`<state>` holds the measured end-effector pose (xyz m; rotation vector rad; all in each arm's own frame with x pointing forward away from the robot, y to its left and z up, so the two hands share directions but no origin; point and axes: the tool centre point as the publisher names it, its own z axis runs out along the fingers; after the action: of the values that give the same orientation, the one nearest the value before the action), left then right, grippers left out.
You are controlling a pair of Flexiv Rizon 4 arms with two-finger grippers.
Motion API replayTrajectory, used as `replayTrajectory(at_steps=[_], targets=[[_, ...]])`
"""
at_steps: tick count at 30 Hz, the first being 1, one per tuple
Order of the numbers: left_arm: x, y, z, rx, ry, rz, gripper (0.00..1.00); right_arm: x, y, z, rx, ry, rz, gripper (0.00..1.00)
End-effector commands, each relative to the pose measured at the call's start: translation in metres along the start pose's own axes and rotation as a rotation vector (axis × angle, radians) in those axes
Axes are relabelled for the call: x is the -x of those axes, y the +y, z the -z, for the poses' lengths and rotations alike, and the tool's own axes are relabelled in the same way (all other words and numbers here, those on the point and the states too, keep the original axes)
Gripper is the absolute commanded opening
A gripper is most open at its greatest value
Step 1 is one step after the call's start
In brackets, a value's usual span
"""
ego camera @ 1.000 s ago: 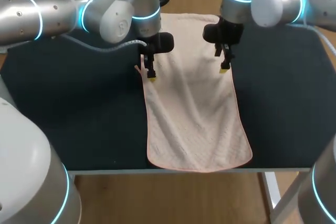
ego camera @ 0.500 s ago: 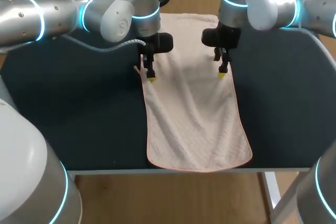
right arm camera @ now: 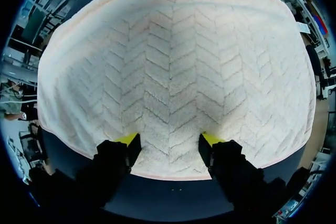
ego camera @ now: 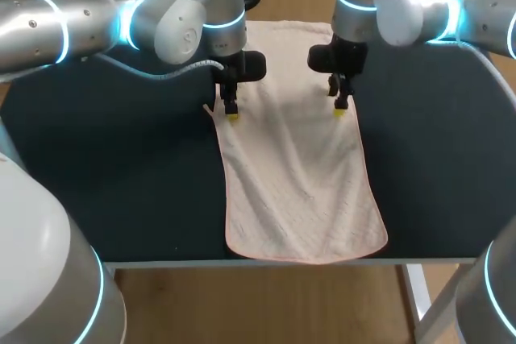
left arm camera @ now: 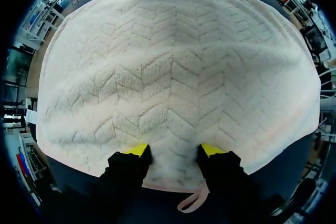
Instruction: Fold the towel
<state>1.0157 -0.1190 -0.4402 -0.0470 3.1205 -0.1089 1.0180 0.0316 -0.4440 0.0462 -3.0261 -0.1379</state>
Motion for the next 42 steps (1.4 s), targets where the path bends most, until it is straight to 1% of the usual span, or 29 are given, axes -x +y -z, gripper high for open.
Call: replayTrajectory(at_steps=[1, 7, 16, 20, 24, 26, 28, 31, 32, 33, 35, 38, 42], targets=[[-0.002, 0.002, -0.003, -0.002, -0.004, 0.002, 0.00, -0.011, -0.002, 0.004, -0.004, -0.011, -0.010, 0.00], [-0.002, 0.004, 0.006, -0.007, -0.019, -0.003, 0.00, -0.016, -0.005, 0.011, -0.001, -0.037, -0.027, 0.00], [0.002, 0.003, 0.025, -0.011, -0.050, -0.027, 0.00, -0.015, -0.009, 0.024, -0.001, -0.093, -0.043, 0.00], [0.002, 0.001, 0.041, -0.010, -0.066, -0.044, 0.00, -0.011, -0.006, 0.037, 0.004, -0.133, -0.042, 0.00], [0.005, 0.001, 0.065, -0.011, -0.100, -0.056, 0.00, -0.007, -0.003, 0.058, 0.017, -0.183, -0.037, 0.00], [0.008, 0.002, 0.081, -0.011, -0.126, -0.060, 0.00, -0.003, 0.005, 0.080, 0.023, -0.225, -0.024, 0.00], [0.012, 0.003, 0.107, -0.012, -0.179, -0.068, 0.00, 0.003, 0.010, 0.101, 0.050, -0.280, -0.020, 0.00], [0.018, 0.006, 0.137, -0.018, -0.238, -0.067, 0.00, 0.009, 0.020, 0.132, 0.076, -0.343, -0.003, 0.00], [0.022, 0.007, 0.152, -0.013, -0.272, -0.068, 0.00, 0.013, 0.024, 0.147, 0.090, -0.372, 0.001, 0.00], [0.026, 0.009, 0.164, -0.010, -0.288, -0.064, 0.00, 0.016, 0.027, 0.157, 0.091, -0.398, 0.013, 0.00], [0.033, 0.012, 0.182, -0.005, -0.325, -0.058, 0.00, 0.024, 0.033, 0.180, 0.099, -0.447, 0.027, 0.00], [0.049, 0.020, 0.220, -0.006, -0.400, -0.038, 0.00, 0.036, 0.036, 0.216, 0.115, -0.524, 0.040, 0.00], [0.069, 0.024, 0.260, 0.029, -0.473, -0.045, 0.00, 0.050, 0.043, 0.261, 0.131, -0.615, 0.078, 0.00]])
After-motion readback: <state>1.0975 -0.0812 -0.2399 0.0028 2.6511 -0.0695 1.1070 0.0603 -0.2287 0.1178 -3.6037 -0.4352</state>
